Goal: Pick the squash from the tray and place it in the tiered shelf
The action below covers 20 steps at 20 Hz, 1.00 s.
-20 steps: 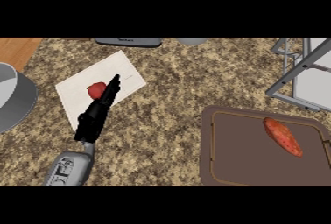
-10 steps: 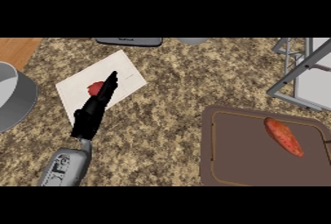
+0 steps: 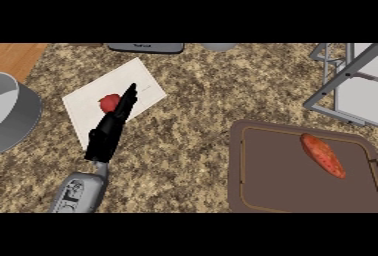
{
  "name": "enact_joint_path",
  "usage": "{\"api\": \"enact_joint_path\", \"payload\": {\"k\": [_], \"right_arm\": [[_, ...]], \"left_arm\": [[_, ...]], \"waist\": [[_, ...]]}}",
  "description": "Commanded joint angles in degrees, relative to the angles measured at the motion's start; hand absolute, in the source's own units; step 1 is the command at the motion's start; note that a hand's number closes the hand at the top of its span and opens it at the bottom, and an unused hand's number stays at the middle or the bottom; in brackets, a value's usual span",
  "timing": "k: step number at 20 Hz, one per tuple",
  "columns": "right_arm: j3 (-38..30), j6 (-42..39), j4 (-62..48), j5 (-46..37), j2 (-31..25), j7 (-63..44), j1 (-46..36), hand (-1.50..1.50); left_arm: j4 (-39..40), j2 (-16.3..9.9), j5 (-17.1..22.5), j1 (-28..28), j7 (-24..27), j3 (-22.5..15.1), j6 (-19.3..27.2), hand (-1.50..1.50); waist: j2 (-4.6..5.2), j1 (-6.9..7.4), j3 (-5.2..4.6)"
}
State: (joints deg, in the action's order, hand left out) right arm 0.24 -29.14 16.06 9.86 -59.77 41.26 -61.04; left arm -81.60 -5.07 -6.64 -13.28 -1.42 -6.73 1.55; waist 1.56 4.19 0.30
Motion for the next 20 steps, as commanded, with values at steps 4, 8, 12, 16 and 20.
{"api": "enact_joint_path", "payload": {"k": [4, 8, 12, 16, 20], "right_arm": [[-4.0, -13.8, -4.2, 4.5, -1.7, -1.1, -2.3, -1.5], [-9.8, -14.4, -8.4, 10.9, -2.6, -13.0, -8.1, -1.5], [-11.6, -14.0, -11.1, 12.4, -7.7, -21.5, -9.9, -1.5], [-11.3, -13.0, -12.3, 11.9, -8.7, -25.5, -9.8, -1.5], [-8.5, -16.7, -11.3, 8.9, -12.1, -25.9, -6.6, -1.5]], "left_arm": [[-0.3, -0.3, 0.3, 1.4, 0.9, 0.6, -0.1, 0.0], [0.5, -0.6, 0.3, -0.5, 0.9, 0.6, -0.8, 0.0], [-0.1, -0.1, 0.0, -0.9, 0.1, 0.2, -0.5, 0.0], [0.4, 0.4, -0.3, -1.4, 0.3, -0.5, -0.7, 0.0], [-0.4, 0.1, 0.5, -1.4, 0.7, 0.3, -0.9, 0.0]], "waist": [[-0.01, -0.21, 0.02], [0.25, 0.46, 0.0], [0.63, 0.65, 0.08], [1.5, 1.49, 0.2], [2.0, 1.36, 0.48]]}}
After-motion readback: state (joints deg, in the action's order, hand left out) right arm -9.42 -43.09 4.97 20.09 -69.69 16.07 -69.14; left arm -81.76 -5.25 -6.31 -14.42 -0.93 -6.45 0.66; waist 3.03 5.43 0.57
